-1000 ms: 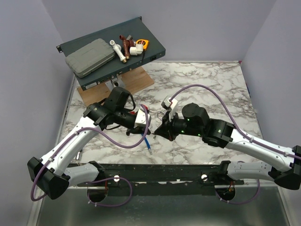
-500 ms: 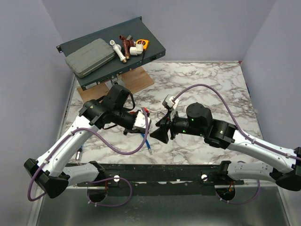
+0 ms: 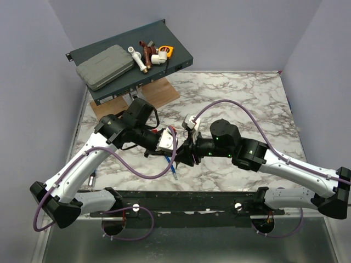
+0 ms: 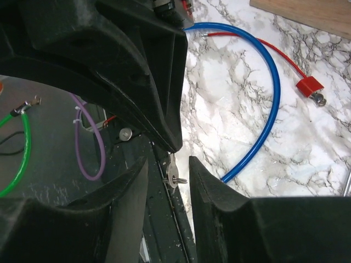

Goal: Unlock with the key
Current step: Pick up the key from the center of the board, then pick up the lock from the center of the board.

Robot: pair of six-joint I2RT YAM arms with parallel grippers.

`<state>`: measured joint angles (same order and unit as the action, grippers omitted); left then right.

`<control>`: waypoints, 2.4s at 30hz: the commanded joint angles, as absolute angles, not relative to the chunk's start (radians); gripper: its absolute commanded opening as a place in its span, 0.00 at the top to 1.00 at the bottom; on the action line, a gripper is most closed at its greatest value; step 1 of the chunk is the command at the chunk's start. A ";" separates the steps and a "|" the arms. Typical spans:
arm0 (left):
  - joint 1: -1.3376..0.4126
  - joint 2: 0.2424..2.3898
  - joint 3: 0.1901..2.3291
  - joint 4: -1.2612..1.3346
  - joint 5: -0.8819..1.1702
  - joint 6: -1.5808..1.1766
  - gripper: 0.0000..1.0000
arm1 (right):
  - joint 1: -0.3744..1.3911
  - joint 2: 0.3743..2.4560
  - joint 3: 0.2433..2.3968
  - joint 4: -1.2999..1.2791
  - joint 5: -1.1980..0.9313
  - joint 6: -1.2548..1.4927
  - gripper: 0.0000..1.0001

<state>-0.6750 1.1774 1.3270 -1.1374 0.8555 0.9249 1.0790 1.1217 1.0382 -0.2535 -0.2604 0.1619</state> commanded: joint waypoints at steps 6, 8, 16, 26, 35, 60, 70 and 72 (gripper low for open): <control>-0.688 1.195 1.376 -1.155 0.846 0.942 1.00 | 1.084 1.148 1.048 -0.279 -0.298 0.128 0.90; -0.687 1.196 1.378 -1.154 0.845 0.939 1.00 | 1.083 1.144 1.045 -0.279 -0.280 0.128 0.99; -0.688 1.206 1.394 -1.151 0.850 0.930 1.00 | 1.084 1.125 1.034 -0.308 -0.229 0.114 0.99; -0.688 1.315 1.565 -1.142 0.696 0.836 0.01 | 1.078 1.002 0.943 -0.253 -0.051 0.241 0.99; -0.650 1.487 1.528 -1.091 0.612 1.058 0.01 | 1.072 0.799 0.884 -0.392 0.244 0.462 0.99; -0.723 2.219 2.006 -1.176 0.518 1.501 0.02 | 1.074 0.592 1.023 -0.533 0.494 0.485 0.99; -0.785 2.275 2.002 -1.236 0.458 1.485 0.03 | 1.073 0.612 1.059 -0.526 0.473 0.451 0.99; -0.795 2.292 2.013 -1.225 0.443 1.460 0.04 | 1.073 0.614 1.062 -0.522 0.468 0.449 0.99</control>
<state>-0.7753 2.2414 1.9762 -1.1904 0.4820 1.4765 1.0760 0.6048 1.0317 -0.5194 0.4572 0.4717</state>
